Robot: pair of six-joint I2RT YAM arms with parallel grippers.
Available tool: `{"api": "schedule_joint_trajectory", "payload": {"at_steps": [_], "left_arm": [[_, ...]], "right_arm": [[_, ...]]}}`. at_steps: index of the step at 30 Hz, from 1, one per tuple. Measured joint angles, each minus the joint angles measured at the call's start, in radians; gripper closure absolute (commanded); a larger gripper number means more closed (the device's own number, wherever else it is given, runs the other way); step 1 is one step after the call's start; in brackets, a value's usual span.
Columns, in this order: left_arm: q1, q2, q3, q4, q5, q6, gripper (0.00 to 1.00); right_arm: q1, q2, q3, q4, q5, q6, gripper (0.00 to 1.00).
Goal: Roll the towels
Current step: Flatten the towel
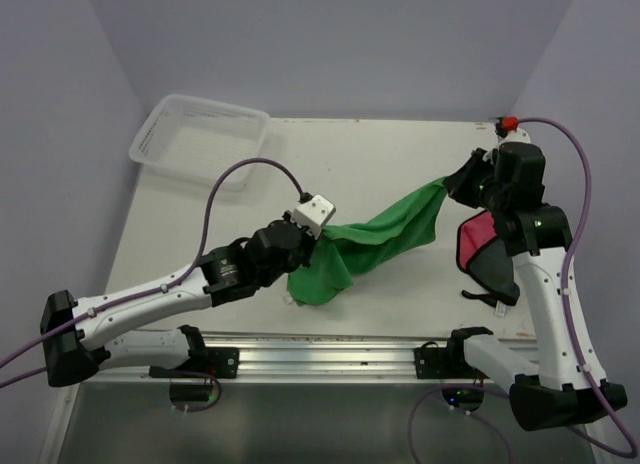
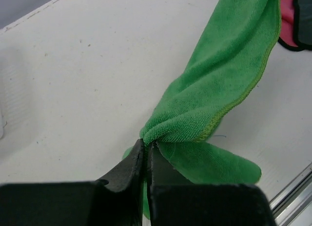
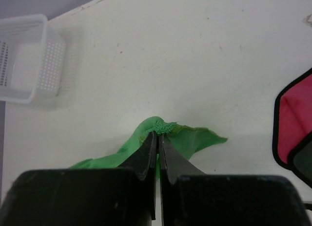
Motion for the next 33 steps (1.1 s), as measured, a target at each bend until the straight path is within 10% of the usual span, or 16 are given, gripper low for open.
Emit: {"api": "schedule_joint_trajectory", "payload": {"at_steps": [15,33], "left_arm": [[0.0,-0.219,-0.216,-0.115,0.109,-0.115,1.0],[0.072,0.205,-0.103,0.106,0.205,-0.021,0.95]], "right_arm": [[0.0,-0.013,0.071,-0.086,0.066,-0.005,1.0],[-0.001,0.192,-0.007,0.01,0.161,-0.018,1.0]]}}
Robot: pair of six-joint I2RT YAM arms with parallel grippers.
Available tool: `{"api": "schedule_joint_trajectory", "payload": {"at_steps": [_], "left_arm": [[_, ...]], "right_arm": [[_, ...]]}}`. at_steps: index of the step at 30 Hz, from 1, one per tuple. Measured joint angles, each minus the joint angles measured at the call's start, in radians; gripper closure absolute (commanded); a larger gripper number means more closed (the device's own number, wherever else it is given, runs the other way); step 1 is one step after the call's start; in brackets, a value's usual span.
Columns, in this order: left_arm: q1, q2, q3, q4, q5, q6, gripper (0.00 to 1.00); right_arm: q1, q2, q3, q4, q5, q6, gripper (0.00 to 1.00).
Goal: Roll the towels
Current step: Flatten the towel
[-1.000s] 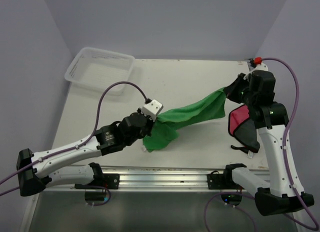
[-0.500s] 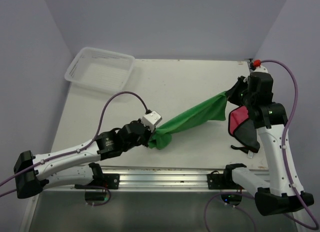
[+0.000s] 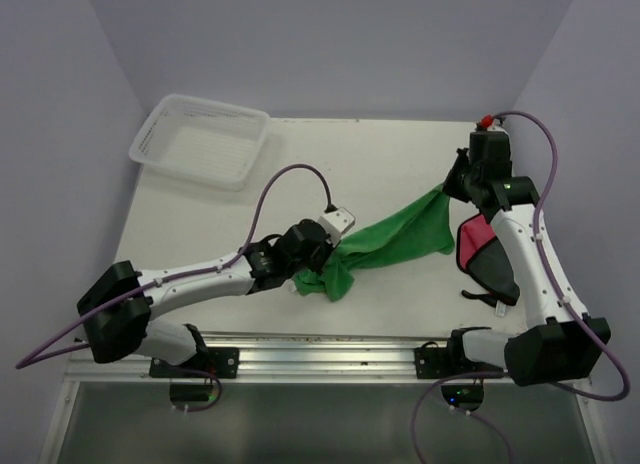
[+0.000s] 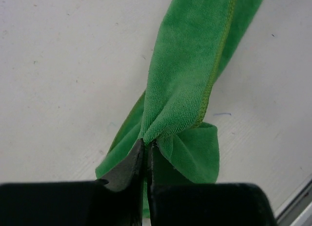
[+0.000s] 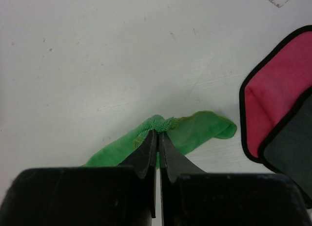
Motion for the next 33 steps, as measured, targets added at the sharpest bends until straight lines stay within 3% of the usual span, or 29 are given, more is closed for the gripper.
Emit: {"api": "schedule_joint_trajectory", "payload": {"at_steps": [2,4,6,9,12,20,24,33], "left_arm": [[0.045,0.063,0.032,0.024,0.024,0.008,0.95],[0.082,0.115,0.069,0.038,0.037,0.02,0.88],[0.121,0.177,0.125,0.056,0.046,0.035,0.52],[0.14,0.24,0.193,0.07,0.059,0.063,0.22],[0.151,0.294,0.254,0.081,0.072,0.07,0.14],[0.164,0.269,0.254,0.024,0.064,-0.007,0.15],[0.164,0.14,0.136,0.019,0.109,-0.12,0.24],[0.163,-0.05,-0.132,0.055,0.31,-0.438,0.28]], "right_arm": [[-0.001,0.049,0.0,0.023,0.013,-0.004,1.0],[-0.007,0.101,0.0,0.04,0.017,-0.007,1.0],[-0.019,0.156,0.001,0.061,0.018,-0.009,1.0],[-0.042,0.211,0.009,0.08,0.014,-0.01,1.0],[-0.064,0.257,0.026,0.099,0.013,-0.01,1.0],[-0.076,0.278,0.029,0.126,-0.011,-0.01,1.0],[-0.076,0.278,0.029,0.133,-0.02,-0.009,1.0],[-0.076,0.278,0.028,0.134,-0.037,-0.009,1.0]]}}
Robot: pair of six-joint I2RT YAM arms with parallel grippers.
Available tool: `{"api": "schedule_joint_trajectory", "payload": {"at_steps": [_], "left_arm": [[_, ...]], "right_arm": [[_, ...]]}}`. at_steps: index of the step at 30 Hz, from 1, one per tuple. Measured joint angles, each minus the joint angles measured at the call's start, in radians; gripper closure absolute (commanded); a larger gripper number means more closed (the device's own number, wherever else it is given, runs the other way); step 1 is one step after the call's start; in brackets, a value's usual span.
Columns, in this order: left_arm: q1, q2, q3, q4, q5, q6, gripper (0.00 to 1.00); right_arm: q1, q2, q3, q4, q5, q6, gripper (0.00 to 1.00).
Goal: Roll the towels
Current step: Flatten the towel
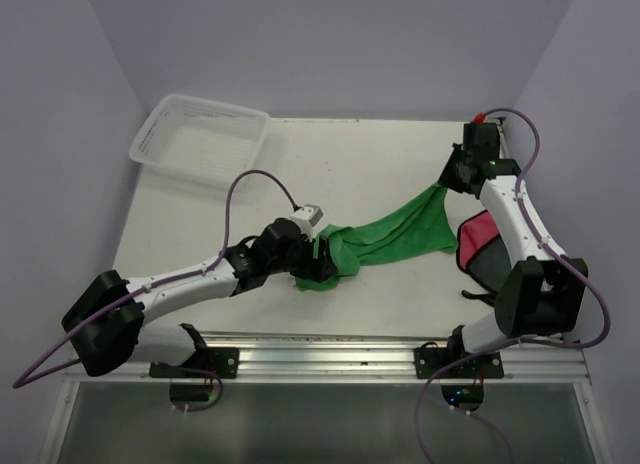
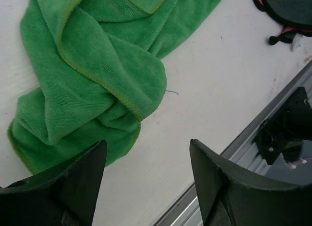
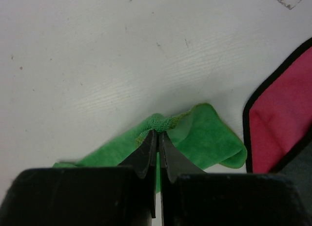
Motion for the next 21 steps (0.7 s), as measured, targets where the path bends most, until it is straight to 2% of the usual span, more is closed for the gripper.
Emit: {"api": "schedule_joint_trajectory", "payload": {"at_steps": [8,21], "left_arm": [[-0.006,0.04,-0.014,0.095,0.061,-0.092,0.29],[-0.006,0.194,-0.002,0.138,0.073,-0.099,0.36]], "right_arm": [[0.0,0.0,-0.008,0.006,-0.001,0.0,1.0],[0.0,0.0,-0.009,0.013,-0.001,0.0,1.0]]}}
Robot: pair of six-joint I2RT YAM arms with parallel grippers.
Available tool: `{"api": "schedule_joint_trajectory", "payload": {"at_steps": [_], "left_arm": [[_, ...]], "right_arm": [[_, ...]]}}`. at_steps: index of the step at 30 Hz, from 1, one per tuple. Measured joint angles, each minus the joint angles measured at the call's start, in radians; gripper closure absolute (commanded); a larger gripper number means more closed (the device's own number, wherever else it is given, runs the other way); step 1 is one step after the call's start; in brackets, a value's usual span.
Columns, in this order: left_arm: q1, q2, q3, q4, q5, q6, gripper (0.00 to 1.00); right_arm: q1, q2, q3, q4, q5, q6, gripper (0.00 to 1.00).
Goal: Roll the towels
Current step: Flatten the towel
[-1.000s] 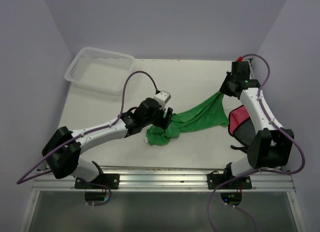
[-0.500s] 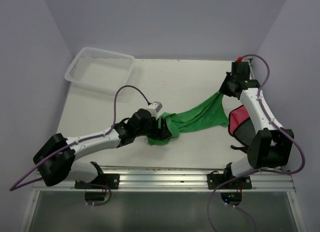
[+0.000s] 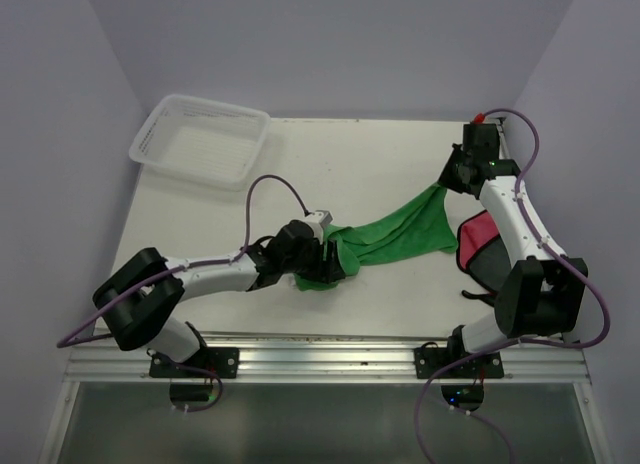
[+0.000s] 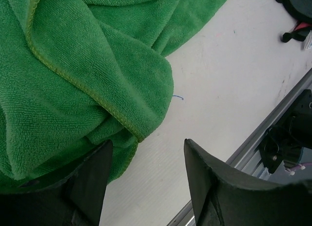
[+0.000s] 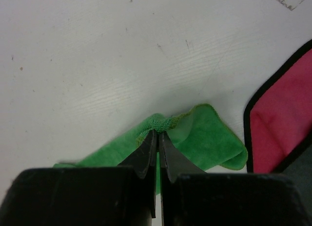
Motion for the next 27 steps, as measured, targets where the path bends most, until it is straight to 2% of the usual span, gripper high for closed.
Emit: {"api": "schedule_joint_trajectory", "payload": {"at_steps": [17,21,27], "left_arm": [[0.0,0.084,0.015,0.076,0.002,-0.026,0.54],[0.0,0.094,0.016,0.079,0.002,-0.028,0.56],[0.0,0.094,0.016,0.086,0.002,-0.036,0.69]], "right_arm": [[0.0,0.0,-0.027,0.027,-0.007,0.0,1.0],[0.0,0.0,-0.032,0.028,-0.007,0.0,1.0],[0.0,0.0,-0.032,0.03,-0.008,0.001,1.0]]}}
